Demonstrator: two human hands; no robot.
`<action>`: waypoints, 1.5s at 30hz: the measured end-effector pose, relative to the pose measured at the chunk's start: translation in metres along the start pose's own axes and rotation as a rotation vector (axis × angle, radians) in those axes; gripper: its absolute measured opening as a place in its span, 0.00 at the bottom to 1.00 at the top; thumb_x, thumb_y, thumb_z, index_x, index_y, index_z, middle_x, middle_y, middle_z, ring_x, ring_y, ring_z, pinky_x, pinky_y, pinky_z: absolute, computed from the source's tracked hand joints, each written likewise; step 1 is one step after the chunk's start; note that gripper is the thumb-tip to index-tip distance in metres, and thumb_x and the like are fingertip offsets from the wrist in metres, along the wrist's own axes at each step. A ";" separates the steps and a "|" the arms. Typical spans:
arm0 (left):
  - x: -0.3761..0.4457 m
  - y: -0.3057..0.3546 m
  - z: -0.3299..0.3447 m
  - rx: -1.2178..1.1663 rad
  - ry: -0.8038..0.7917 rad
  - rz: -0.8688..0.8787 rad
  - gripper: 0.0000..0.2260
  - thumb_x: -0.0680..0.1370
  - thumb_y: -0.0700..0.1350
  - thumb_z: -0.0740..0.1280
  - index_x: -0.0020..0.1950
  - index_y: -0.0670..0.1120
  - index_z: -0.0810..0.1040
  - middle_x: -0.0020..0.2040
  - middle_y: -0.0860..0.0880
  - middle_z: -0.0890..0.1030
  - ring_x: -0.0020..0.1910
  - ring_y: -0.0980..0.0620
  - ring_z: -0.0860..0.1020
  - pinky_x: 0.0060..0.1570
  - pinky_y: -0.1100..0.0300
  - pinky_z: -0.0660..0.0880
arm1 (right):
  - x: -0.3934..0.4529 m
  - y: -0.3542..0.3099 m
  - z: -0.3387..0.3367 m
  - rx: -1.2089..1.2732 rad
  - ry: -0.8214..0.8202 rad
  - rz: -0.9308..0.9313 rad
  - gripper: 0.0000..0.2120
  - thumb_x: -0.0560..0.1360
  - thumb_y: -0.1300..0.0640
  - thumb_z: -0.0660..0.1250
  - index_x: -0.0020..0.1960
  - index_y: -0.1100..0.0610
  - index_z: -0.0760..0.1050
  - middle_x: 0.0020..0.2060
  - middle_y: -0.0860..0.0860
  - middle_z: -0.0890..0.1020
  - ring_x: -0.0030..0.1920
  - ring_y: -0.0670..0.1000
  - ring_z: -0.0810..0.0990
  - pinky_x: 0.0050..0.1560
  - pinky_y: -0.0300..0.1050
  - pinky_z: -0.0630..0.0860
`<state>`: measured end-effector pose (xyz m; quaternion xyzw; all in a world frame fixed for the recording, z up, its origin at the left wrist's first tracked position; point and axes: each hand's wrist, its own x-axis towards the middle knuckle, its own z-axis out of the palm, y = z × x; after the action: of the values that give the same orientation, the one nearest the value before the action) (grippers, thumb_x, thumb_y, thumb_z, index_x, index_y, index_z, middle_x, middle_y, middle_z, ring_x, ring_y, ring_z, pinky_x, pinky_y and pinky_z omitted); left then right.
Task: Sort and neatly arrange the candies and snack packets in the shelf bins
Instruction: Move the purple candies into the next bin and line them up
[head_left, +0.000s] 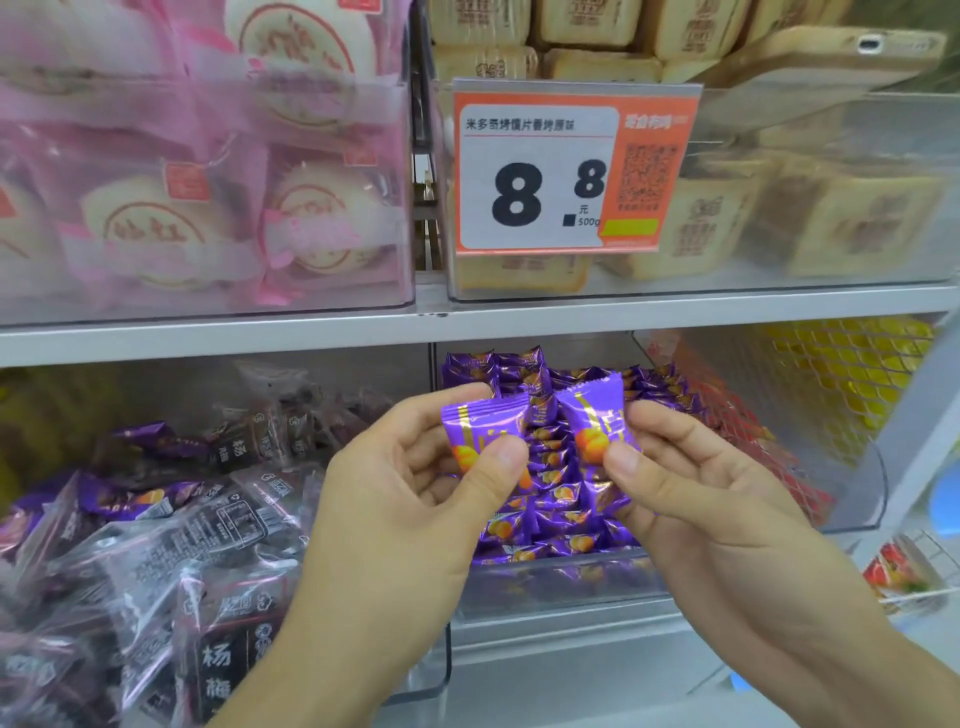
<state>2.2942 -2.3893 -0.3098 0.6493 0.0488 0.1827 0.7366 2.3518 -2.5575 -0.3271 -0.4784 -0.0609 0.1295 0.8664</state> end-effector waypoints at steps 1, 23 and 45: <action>-0.001 -0.001 0.000 0.035 -0.002 0.014 0.18 0.66 0.47 0.72 0.55 0.48 0.82 0.46 0.50 0.87 0.44 0.52 0.85 0.44 0.66 0.79 | 0.000 0.001 0.000 -0.002 -0.017 0.019 0.35 0.43 0.56 0.88 0.49 0.56 0.85 0.50 0.59 0.84 0.46 0.55 0.85 0.45 0.43 0.82; -0.010 -0.002 0.007 0.063 0.001 -0.040 0.10 0.66 0.47 0.80 0.36 0.45 0.82 0.33 0.44 0.84 0.29 0.51 0.78 0.33 0.61 0.76 | -0.004 -0.003 0.011 -0.456 -0.235 -0.142 0.20 0.74 0.60 0.70 0.66 0.55 0.76 0.54 0.53 0.86 0.50 0.54 0.85 0.52 0.46 0.82; -0.004 -0.004 -0.001 -0.025 -0.148 -0.139 0.12 0.70 0.50 0.70 0.46 0.45 0.87 0.44 0.43 0.87 0.45 0.45 0.86 0.49 0.56 0.82 | -0.001 -0.013 -0.001 -0.660 -0.348 -0.107 0.19 0.66 0.58 0.76 0.56 0.49 0.80 0.52 0.51 0.84 0.49 0.55 0.85 0.46 0.46 0.82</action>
<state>2.2910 -2.3904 -0.3144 0.6468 0.0368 0.0832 0.7572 2.3529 -2.5651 -0.3171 -0.6988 -0.2708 0.1368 0.6479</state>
